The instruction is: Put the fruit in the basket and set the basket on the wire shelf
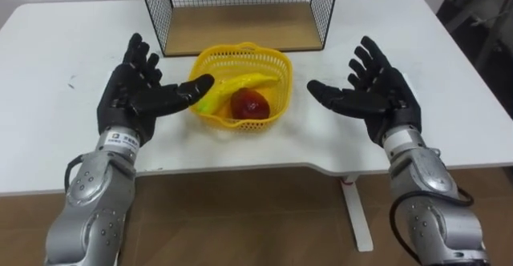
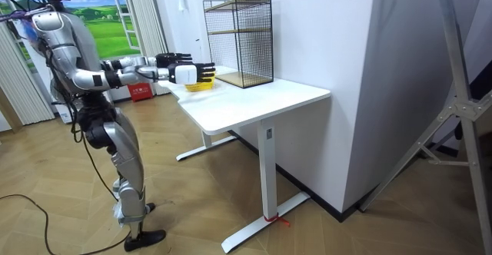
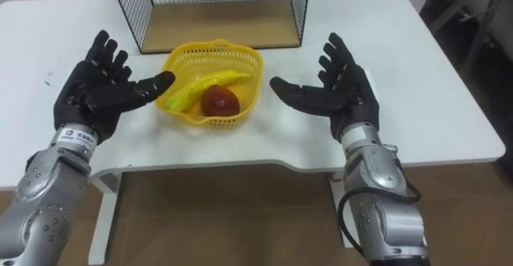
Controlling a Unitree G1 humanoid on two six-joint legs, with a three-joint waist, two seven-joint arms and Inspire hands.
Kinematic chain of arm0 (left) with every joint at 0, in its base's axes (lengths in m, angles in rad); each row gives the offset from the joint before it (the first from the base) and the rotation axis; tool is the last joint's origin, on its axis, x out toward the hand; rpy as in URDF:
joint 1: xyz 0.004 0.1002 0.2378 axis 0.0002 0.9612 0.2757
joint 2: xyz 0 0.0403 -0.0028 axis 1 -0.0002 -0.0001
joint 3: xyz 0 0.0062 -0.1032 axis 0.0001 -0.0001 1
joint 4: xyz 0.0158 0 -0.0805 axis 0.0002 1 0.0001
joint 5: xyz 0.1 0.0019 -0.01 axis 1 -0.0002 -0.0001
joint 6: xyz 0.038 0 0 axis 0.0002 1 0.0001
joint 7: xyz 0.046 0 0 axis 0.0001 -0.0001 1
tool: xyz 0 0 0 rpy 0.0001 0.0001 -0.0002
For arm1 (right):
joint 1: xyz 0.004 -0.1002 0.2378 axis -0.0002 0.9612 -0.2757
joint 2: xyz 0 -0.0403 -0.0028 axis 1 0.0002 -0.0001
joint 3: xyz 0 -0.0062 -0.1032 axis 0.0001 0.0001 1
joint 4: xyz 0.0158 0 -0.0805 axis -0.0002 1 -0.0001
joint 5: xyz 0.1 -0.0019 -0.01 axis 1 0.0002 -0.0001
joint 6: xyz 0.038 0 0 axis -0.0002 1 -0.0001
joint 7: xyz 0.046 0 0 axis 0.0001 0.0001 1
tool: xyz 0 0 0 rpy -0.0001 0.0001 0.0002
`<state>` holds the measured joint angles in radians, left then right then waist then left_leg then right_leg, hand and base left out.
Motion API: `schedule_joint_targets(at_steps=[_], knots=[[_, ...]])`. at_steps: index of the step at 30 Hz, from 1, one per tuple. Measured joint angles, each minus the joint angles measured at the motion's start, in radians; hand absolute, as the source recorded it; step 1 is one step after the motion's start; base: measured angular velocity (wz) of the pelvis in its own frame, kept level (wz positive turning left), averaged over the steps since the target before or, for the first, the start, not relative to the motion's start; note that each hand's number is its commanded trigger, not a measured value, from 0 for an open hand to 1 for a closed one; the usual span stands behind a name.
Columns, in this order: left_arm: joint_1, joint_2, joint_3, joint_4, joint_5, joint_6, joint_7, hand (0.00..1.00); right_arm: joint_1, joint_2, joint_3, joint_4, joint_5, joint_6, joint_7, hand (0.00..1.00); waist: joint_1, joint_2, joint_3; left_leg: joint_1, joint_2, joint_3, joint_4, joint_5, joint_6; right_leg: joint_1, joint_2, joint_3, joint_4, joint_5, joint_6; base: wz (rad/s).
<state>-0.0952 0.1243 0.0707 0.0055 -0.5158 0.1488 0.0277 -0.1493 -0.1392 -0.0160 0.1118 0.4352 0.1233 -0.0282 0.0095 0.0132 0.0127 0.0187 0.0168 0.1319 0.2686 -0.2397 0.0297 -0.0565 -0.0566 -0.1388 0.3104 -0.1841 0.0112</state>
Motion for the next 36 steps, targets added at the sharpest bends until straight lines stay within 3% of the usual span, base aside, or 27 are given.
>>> schedule_joint_targets(at_steps=[7, 16, 31, 36], knots=[[0.0, -0.001, 0.0, 0.112, 0.0, 0.006, -0.018, 0.0, -0.007, 0.006, 0.005, 0.029, 0.004, 0.008, 0.01, 0.0, -0.002, -0.001, 0.0007, 0.005, 0.004, 0.008, 0.0, 0.0, 0.0, 0.002, 0.0, -0.003, 0.005, 0.002, -0.003, -0.03], [-0.029, -0.001, -0.028, 0.115, 0.006, 0.019, -0.017, 0.0, -0.084, 0.011, 0.045, 0.031, 0.011, 0.01, 0.01, 0.0, -0.002, -0.003, 0.0004, 0.001, 0.005, 0.009, 0.001, 0.0, -0.001, 0.0, 0.002, -0.003, 0.0, 0.003, -0.004, 0.0], [-0.063, -0.001, -0.063, 0.12, 0.003, 0.033, 0.012, 0.0, -0.111, 0.021, 0.107, 0.071, 0.084, 0.025, 0.019, 0.0, 0.007, -0.004, 0.0009, 0.01, 0.005, 0.005, -0.002, 0.0, -0.001, 0.009, 0.003, -0.003, -0.002, 0.004, -0.004, 0.0], [-0.063, -0.024, -0.067, 0.122, 0.003, 0.043, 0.01, 0.0, -0.121, 0.039, 0.113, 0.071, 0.112, 0.032, 0.02, 0.0, 0.026, -0.007, 0.0029, 0.007, 0.005, 0.004, -0.001, 0.0, -0.001, 0.007, 0.004, -0.002, 0.0, 0.004, -0.005, 0.0]])
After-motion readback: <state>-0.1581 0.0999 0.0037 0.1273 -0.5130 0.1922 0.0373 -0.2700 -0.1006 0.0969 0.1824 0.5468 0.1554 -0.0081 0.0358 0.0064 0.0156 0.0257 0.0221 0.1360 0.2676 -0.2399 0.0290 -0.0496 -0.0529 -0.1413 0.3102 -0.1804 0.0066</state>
